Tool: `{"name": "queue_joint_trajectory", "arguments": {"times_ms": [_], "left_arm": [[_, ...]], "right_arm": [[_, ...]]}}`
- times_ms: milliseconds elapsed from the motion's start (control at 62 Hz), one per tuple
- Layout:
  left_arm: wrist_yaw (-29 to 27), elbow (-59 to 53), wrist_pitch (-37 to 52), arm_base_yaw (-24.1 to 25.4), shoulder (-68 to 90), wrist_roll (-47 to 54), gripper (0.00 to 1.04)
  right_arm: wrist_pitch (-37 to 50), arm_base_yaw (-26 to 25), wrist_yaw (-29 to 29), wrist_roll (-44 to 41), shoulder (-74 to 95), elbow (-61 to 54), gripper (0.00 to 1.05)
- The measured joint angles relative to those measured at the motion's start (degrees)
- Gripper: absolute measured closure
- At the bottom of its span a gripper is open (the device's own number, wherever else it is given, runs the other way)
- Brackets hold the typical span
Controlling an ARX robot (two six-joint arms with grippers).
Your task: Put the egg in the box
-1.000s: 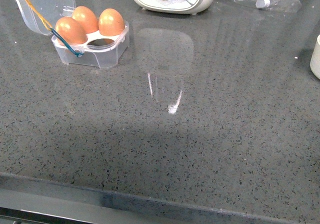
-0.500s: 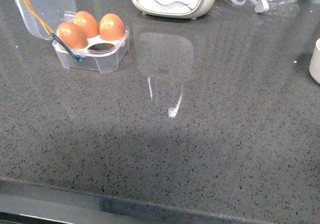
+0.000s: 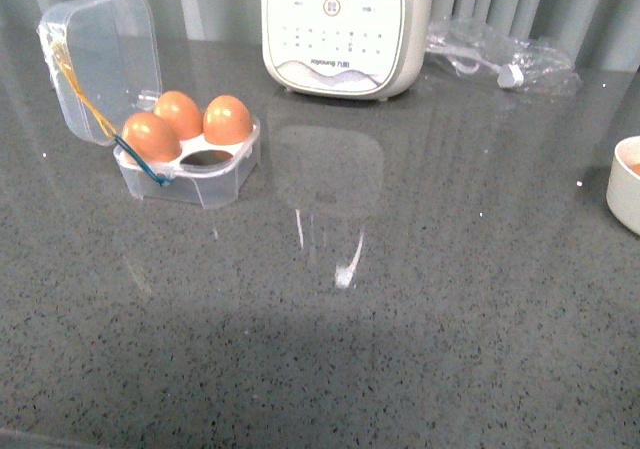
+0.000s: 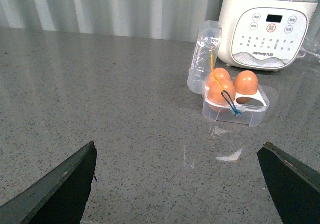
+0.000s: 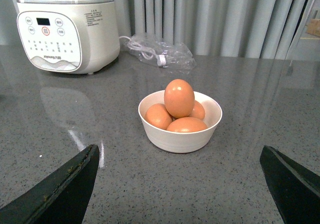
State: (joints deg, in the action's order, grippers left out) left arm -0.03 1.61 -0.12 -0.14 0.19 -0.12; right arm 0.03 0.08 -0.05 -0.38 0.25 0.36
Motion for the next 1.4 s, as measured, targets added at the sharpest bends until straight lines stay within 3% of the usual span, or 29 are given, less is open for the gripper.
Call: {"name": "queue_joint_trajectory", "arguments": {"times_ms": [242, 274, 339, 548, 645, 806, 1016, 1210, 1403], "left_arm": [[0.0, 0.0, 0.0, 0.0, 0.0, 0.0, 0.07], [0.0, 0.0, 0.0, 0.0, 0.0, 0.0, 0.07], [0.0, 0.0, 0.0, 0.0, 0.0, 0.0, 0.07], [0.0, 0.0, 0.0, 0.0, 0.0, 0.0, 0.07], [0.0, 0.0, 0.0, 0.0, 0.0, 0.0, 0.07], [0.0, 0.0, 0.0, 0.0, 0.0, 0.0, 0.07], [0.0, 0.0, 0.0, 0.0, 0.0, 0.0, 0.07], [0.0, 0.0, 0.0, 0.0, 0.0, 0.0, 0.07], [0.0, 0.0, 0.0, 0.0, 0.0, 0.0, 0.07]], "right_arm": [[0.0, 0.0, 0.0, 0.0, 0.0, 0.0, 0.07], [0.8, -0.9, -3.1, -0.1, 0.5, 0.0, 0.07], [8.7, -2.8, -10.4, -0.4, 6.2, 0.4, 0.07], [34.7, -3.3, -8.8, -0.7, 34.9, 8.9, 0.07], [40.5, -3.2, -7.2, -0.9, 49.3, 15.9, 0.07], [37.4, -2.1, -5.0, -1.3, 68.5, 27.4, 0.07], [28.0, -1.2, -3.6, -0.9, 80.1, 38.7, 0.07], [22.0, -1.6, -3.5, -1.2, 84.8, 41.6, 0.07], [21.7, -2.6, -3.5, -1.3, 86.1, 40.7, 0.07]]}}
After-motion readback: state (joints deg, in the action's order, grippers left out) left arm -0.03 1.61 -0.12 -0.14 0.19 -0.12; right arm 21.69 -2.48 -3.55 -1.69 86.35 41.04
